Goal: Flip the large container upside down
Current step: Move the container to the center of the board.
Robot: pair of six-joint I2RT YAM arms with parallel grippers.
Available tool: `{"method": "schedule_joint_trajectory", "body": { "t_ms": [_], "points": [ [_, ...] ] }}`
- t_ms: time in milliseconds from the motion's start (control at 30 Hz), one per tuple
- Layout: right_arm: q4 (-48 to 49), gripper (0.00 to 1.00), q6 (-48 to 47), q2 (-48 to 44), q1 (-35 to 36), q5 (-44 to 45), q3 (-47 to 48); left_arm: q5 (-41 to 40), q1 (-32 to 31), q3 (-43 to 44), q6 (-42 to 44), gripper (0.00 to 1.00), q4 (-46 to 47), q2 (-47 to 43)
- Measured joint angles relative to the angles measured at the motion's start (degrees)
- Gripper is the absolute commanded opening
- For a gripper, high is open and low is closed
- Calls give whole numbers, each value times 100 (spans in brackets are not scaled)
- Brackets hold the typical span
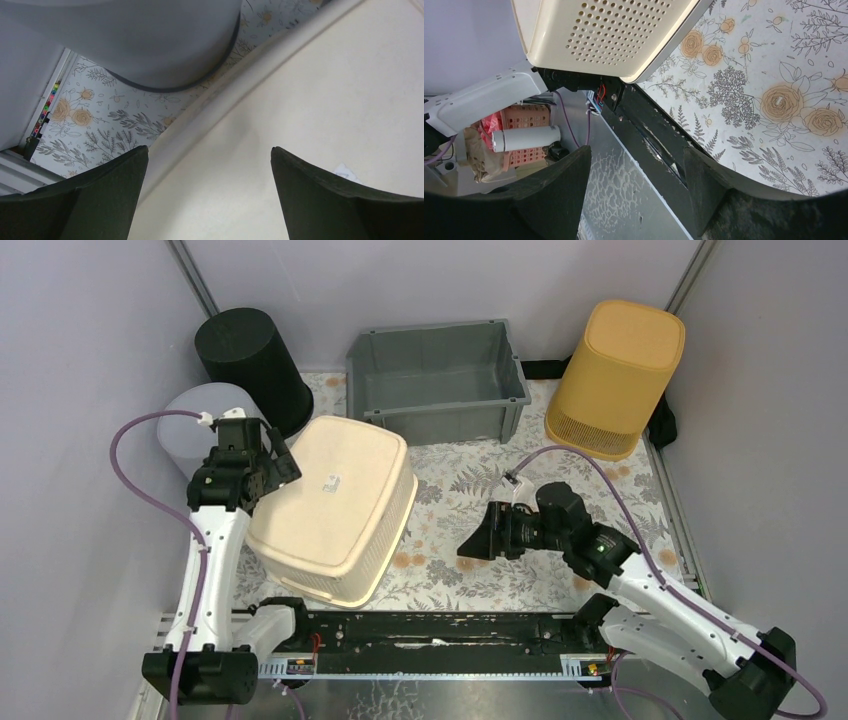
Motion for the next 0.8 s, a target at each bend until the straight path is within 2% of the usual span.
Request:
{"method": "schedule_joint_trajectory", "body": {
  "t_ms": [100,267,533,633,800],
  "points": [
    [-72,75,-11,-90,0,-31,-11,164,363,2,11,100,153,179],
    [-197,75,-17,-229,0,-90,-20,393,468,-247,-2,100,457,476],
    [-358,75,-50,-459,0,-129,-22,1305,468,-911,-94,100,1357,52],
    [-396,74,-44,-518,0,-129,-59,1613,308,-1145,-216,100,1469,-151],
    [-492,66,-22,-656,0,-122,-129,2098,-339,-1547,-726,100,1954,-284]
  ]
}}
